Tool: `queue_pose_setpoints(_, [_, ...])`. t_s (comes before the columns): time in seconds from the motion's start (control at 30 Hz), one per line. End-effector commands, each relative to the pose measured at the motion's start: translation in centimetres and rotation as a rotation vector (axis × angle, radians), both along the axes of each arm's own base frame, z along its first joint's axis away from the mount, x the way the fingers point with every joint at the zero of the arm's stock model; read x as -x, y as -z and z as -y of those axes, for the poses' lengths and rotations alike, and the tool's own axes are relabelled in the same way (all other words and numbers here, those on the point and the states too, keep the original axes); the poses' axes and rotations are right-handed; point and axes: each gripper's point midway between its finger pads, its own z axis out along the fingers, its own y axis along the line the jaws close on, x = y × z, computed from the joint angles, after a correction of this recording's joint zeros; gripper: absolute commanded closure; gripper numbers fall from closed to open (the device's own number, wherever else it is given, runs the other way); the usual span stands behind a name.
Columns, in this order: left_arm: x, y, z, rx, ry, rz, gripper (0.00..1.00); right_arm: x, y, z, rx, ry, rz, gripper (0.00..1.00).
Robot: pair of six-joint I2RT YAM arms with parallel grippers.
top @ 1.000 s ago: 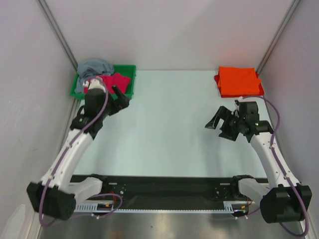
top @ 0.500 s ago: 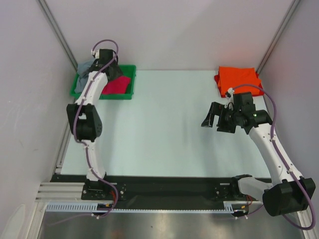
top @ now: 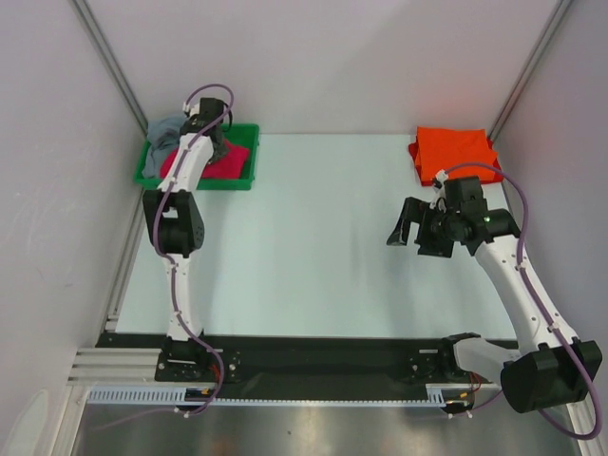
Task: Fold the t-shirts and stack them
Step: Grab the tshirt from the pile, then move the tshirt to the center of the board
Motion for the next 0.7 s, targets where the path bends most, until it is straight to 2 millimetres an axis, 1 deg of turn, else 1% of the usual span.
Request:
queue_pose_setpoints(0.0, [-2.9, -7.4, 0.8, 0.019, 0.078, 0.201, 0.96, -0.5, -2.2, 0.2, -0.001, 0.023, 0.053, 0.03])
queue_pose_setpoints(0.03, [-3.2, -10.8, 1.1, 0.029, 0.103, 0.277, 1.00, -0.5, -2.3, 0.2, -0.002, 0.021, 0.058, 0.03])
queue_pose_setpoints(0.1, [-3.6, -14.6, 1.8, 0.055, 0.131, 0.373, 1.00, -0.7, -2.5, 0.0, -0.011, 0.013, 0.060, 0.03])
queue_pose_setpoints(0.13, [-2.9, -18.6, 2.6, 0.090, 0.162, 0.456, 1.00, -0.8, -2.6, -0.1, -0.017, 0.010, 0.065, 0.03])
queue_pose_setpoints(0.17, [-2.5, -20.7, 3.3, 0.107, 0.179, 0.500, 1.00, -0.9, -2.7, -0.3, -0.026, 0.001, 0.065, 0.03])
queue_pose_setpoints(0.2, [-1.9, -23.1, 3.8, 0.119, 0.195, 0.549, 1.00, -1.0, -2.7, -0.5, -0.030, -0.004, 0.064, 0.03])
queue_pose_setpoints(0.23, [-0.1, -26.9, 4.4, 0.135, 0.213, 0.620, 1.00, -1.1, -2.8, -0.6, -0.036, -0.006, 0.065, 0.03])
queue_pose_setpoints(0.27, [1.1, -29.0, 5.5, 0.148, 0.239, 0.656, 1.00, -1.2, -2.9, -0.8, -0.044, -0.016, 0.066, 0.03])
queue_pose_setpoints(0.3, [2.2, -30.8, 6.1, 0.162, 0.261, 0.688, 1.00, -1.3, -2.8, -0.9, -0.048, -0.020, 0.061, 0.03])
queue_pose_setpoints(0.33, [3.2, -31.9, 6.9, 0.190, 0.281, 0.710, 1.00, -1.4, -2.9, -1.1, -0.055, -0.023, 0.060, 0.03])
queue_pose_setpoints(0.37, [6.3, -35.9, 8.6, 0.238, 0.354, 0.784, 1.00, -1.5, -3.0, -1.2, -0.061, -0.028, 0.061, 0.03])
queue_pose_setpoints(0.43, [9.1, -38.7, 11.0, 0.319, 0.447, 0.850, 1.00, -1.7, -3.1, -1.7, -0.085, -0.043, 0.058, 0.03])
queue_pose_setpoints(0.47, [12.7, -41.7, 13.3, 0.377, 0.554, 0.907, 1.00, -1.7, -3.2, -2.1, -0.100, -0.055, 0.057, 0.03])
queue_pose_setpoints(0.5, [14.6, -43.2, 14.4, 0.407, 0.603, 0.938, 1.00, -1.7, -3.2, -2.2, -0.105, -0.060, 0.058, 0.03])
queue_pose_setpoints(0.53, [16.3, -44.2, 15.5, 0.442, 0.650, 0.955, 1.00, -1.9, -3.4, -2.4, -0.111, -0.064, 0.064, 0.03])
queue_pose_setpoints(0.57, [18.6, -45.2, 17.3, 0.485, 0.727, 0.962, 1.00, -1.8, -3.4, -2.6, -0.119, -0.069, 0.060, 0.03])
queue_pose_setpoints(0.6, [21.8, -47.1, 17.5, 0.502, 0.759, 0.999, 1.00, -1.9, -3.6, -2.8, -0.122, -0.073, 0.065, 0.03])
queue_pose_setpoints(0.63, [23.1, -47.1, 17.9, 0.526, 0.767, 0.989, 1.00, -2.0, -3.8, -2.9, -0.126, -0.078, 0.073, 0.02])
queue_pose_setpoints(0.67, [25.0, -47.3, 18.8, 0.562, 0.794, 0.984, 1.00, -2.0, -4.0, -3.1, -0.131, -0.081, 0.076, 0.02])
